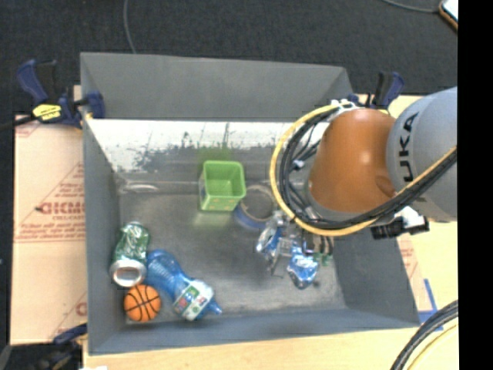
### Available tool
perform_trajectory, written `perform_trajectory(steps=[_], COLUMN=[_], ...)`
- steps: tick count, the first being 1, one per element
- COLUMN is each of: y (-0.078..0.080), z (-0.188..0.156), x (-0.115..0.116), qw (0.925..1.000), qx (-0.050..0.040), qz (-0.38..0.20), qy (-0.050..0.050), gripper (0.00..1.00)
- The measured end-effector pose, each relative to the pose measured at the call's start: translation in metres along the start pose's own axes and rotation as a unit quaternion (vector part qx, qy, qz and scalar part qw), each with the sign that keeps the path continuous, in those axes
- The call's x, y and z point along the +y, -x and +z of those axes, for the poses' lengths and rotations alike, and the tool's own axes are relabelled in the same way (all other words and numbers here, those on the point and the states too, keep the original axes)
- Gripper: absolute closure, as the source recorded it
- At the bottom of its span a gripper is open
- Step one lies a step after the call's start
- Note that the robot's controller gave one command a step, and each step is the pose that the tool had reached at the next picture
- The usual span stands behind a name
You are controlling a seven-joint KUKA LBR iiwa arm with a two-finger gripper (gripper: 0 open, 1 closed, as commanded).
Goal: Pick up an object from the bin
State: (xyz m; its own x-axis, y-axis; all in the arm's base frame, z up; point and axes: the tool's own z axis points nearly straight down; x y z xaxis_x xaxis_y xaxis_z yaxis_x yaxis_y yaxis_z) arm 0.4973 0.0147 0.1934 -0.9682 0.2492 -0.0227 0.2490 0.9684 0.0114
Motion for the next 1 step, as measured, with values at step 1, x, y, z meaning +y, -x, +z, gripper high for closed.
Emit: perform_trajectory(steps=[1], y=[-0.009], z=[-0.052], x=[0.007], qw=[0.9999], qx=[0.0058], qz=[-0.01], qy=[-0.001], gripper=[1.0])
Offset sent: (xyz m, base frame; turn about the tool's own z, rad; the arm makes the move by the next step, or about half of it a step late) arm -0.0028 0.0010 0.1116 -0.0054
